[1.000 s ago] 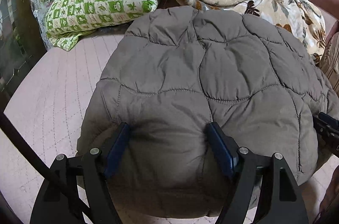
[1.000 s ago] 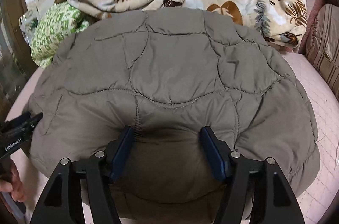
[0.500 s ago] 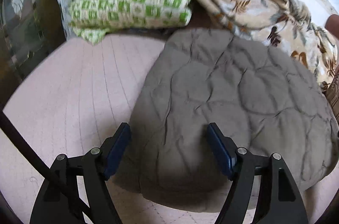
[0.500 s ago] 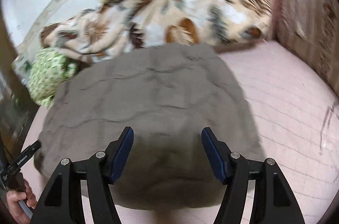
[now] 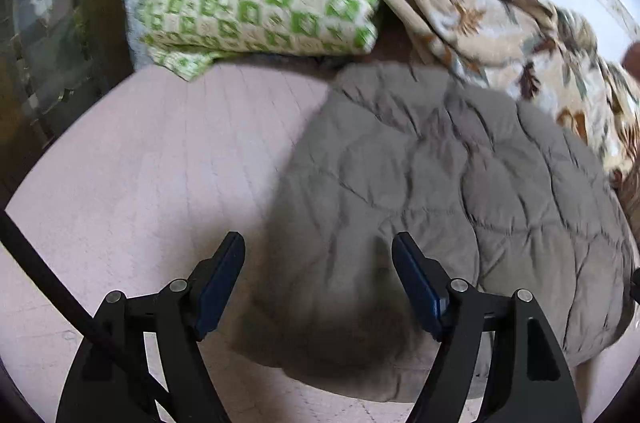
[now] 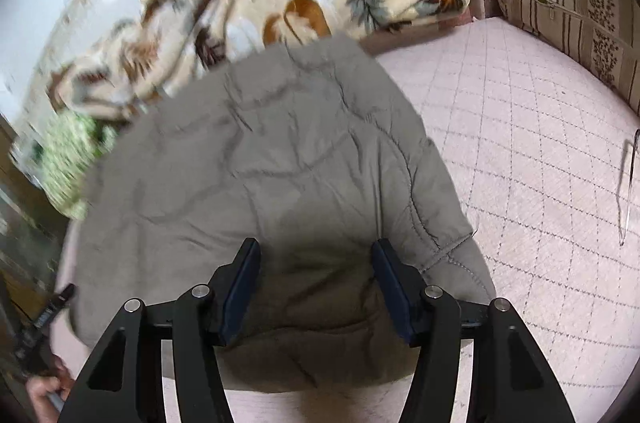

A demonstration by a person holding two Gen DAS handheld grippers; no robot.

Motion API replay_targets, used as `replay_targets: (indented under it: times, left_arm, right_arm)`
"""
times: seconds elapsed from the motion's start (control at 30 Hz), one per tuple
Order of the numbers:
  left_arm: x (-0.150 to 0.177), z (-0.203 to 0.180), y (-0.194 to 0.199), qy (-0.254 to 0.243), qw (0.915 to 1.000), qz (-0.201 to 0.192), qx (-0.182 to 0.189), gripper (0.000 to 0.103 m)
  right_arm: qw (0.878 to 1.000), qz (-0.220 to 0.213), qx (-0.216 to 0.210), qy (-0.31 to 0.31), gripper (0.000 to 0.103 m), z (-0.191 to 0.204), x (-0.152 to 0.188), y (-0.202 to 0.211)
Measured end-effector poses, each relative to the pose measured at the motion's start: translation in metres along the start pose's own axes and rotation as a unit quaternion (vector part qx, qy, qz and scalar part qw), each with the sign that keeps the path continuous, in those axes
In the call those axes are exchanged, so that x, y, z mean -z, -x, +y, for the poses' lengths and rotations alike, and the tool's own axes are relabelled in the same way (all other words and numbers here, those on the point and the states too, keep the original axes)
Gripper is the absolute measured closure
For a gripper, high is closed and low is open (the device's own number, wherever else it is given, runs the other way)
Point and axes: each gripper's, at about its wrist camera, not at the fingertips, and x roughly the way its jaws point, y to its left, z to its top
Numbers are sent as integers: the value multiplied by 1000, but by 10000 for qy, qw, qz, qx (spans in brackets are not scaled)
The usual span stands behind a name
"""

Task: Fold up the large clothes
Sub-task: 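Grasp the folded jacket edge with both grippers and fold it over again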

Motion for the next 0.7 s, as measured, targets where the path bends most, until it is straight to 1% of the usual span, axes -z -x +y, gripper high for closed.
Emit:
replay_targets:
  times: [0.03, 0.07, 0.1, 0.13, 0.2, 0.27, 0.37, 0.4, 0.43, 0.5, 0.53, 0.57, 0.63, 0.7]
  left_arm:
    - [-2, 6, 1, 91, 10000, 29, -1, 27]
    - [-4, 15, 0, 231, 9996, 151, 60, 27]
    - [-5, 24, -1, 389, 9987, 280, 160, 27]
    - [-5, 38, -4, 657, 9960, 478, 362, 27]
    - [-2, 60, -9, 1074, 9887, 786, 687, 27]
    - [5, 80, -13, 1463, 9794, 1039, 924, 27]
    - [14, 97, -17, 1942, 9646, 1350, 1165, 27]
    - [17, 100, -17, 2046, 9611, 1394, 1221, 27]
    - [19, 105, -17, 2204, 9554, 1463, 1312, 27]
    - [22, 107, -17, 2356, 9490, 1541, 1419, 27]
    - [24, 105, -18, 2426, 9446, 1587, 1537, 27]
    - [25, 103, -18, 2441, 9422, 1630, 1617, 27]
    - [27, 97, -20, 2429, 9403, 1678, 1695, 27]
    - [31, 93, -23, 2447, 9373, 1737, 1770, 27]
  right_arm:
    - [10000, -70, 10, -29, 41, -2, -2, 6]
    - [9998, -173, 78, -99, 41, -5, -4, 14]
    - [9994, -240, 105, -217, 40, -11, -5, 21]
    - [9991, -252, 76, -337, 38, -17, -5, 26]
    - [9970, -198, -31, -744, 36, -36, -4, 33]
    - [9929, -128, -172, -1172, 35, -54, 0, 35]
    - [9855, -6, -226, -1683, 33, -73, 9, 37]
    - [9823, 14, -279, -1854, 31, -79, 13, 37]
    - [9798, 51, -328, -1970, 30, -82, 15, 37]
    - [9716, 164, -469, -2315, 29, -90, 24, 34]
    - [9688, 193, -512, -2419, 29, -93, 27, 33]
    - [9663, 219, -542, -2508, 29, -94, 30, 32]
    - [9612, 198, -664, -2669, 29, -96, 36, 30]
    - [9531, 166, -851, -2899, 27, -98, 43, 28]
